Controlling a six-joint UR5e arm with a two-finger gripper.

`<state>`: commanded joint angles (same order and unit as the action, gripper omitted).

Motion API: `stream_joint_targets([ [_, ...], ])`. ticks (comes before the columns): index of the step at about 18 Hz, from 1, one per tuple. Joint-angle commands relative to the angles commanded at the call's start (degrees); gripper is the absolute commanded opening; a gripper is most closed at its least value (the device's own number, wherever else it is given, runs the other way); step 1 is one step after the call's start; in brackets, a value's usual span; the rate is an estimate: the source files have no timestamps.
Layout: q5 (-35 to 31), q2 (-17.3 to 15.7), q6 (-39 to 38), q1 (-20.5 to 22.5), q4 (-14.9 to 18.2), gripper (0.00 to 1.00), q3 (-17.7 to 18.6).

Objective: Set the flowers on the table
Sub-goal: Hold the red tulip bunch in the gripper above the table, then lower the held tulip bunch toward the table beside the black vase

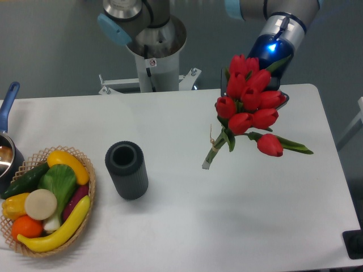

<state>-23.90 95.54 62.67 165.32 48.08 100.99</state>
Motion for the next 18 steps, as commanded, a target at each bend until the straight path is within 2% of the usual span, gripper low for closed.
stream_joint_targets([
  [6,-9.74,-1.50,-1.14,-1.93,0.00,0.37,-0.09],
  [10,-19.39,-1.15,-1.06,-5.96,0.00,0.37,-0.70],
  [18,-42.34,3.60,-0.62,-15.46,0.00,0.37,-4.21],
])
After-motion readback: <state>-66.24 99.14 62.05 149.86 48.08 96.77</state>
